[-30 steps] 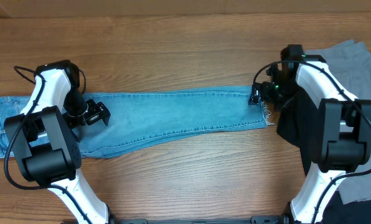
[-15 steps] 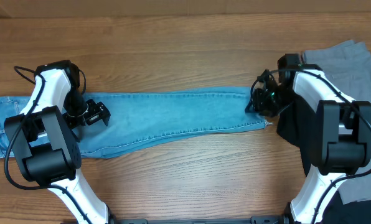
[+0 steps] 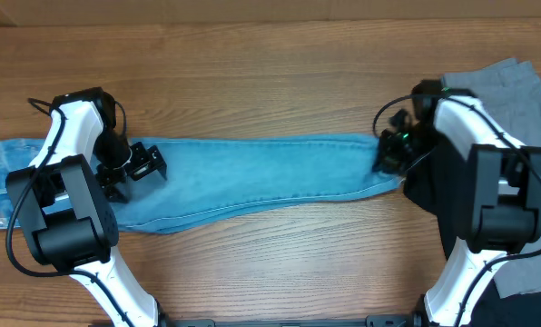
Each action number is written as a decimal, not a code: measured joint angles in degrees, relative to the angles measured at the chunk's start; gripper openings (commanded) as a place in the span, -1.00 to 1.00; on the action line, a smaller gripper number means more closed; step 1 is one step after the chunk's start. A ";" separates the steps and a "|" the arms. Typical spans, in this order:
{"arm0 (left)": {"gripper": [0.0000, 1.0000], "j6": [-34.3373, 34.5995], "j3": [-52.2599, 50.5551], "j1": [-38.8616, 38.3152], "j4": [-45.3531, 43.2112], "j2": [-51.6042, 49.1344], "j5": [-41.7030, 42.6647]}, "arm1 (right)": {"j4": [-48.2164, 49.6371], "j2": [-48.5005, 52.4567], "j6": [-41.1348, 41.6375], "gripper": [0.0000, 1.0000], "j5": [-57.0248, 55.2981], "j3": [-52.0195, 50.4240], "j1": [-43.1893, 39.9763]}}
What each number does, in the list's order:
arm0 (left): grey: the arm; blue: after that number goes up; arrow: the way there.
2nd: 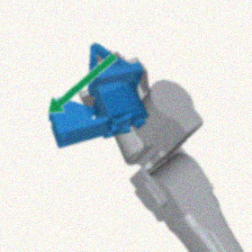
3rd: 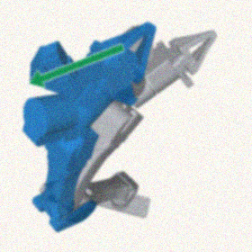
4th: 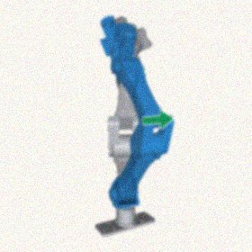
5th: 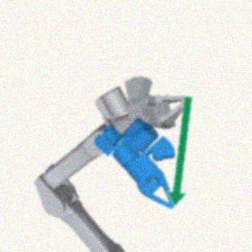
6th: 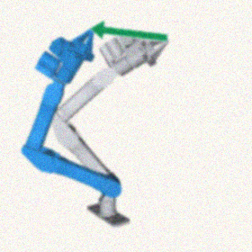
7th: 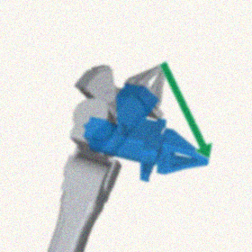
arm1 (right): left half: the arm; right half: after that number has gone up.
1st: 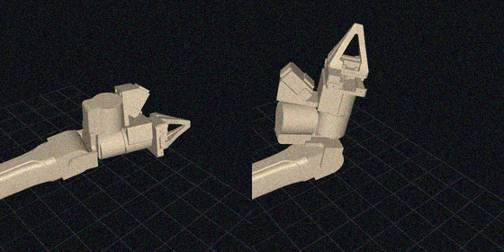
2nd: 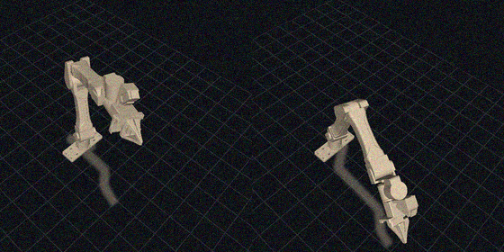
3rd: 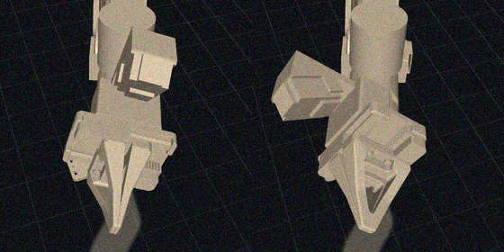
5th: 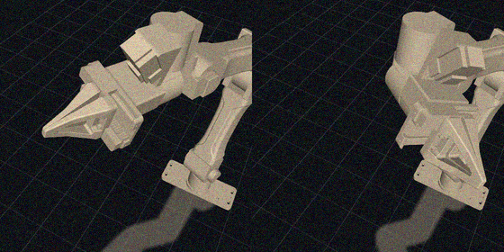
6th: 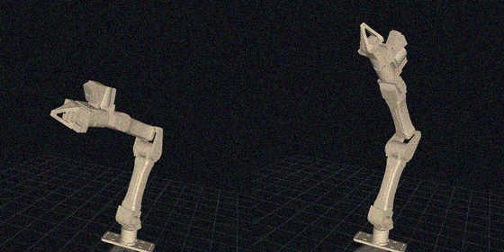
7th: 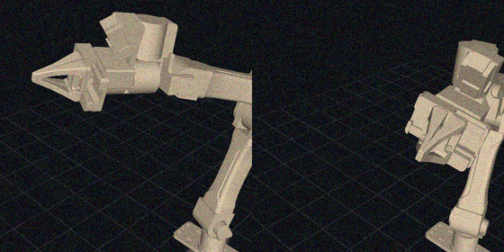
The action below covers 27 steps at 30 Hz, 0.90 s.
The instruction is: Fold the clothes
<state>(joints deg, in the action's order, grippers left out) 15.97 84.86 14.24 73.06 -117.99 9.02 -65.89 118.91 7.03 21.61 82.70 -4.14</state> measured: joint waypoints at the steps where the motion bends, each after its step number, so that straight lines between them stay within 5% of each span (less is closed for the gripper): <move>1: 1.00 -1.46 0.04 0.00 -0.22 0.00 2.01 | -1.07 -0.02 0.61 -0.92 -0.79 1.84 -0.90; 10: 1.00 -17.11 0.15 -2.75 -2.01 3.82 21.16 | -7.45 -3.63 7.32 -0.92 -10.27 10.84 -1.36; 18: 1.00 -18.93 0.74 -6.78 -5.60 15.54 23.61 | -6.54 -6.36 10.86 -0.92 -13.07 11.80 6.32; 22: 1.00 -18.91 0.81 -6.71 -4.81 16.20 22.21 | -2.38 -6.36 13.79 -0.73 -13.35 11.80 13.44; 27: 1.00 -18.38 0.79 -6.71 -2.23 16.15 19.04 | 1.27 -6.36 17.14 -0.71 -13.33 11.80 21.14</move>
<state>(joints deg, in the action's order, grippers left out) -2.42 85.65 7.53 70.83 -101.84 28.05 -64.62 112.55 24.16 8.27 94.50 16.99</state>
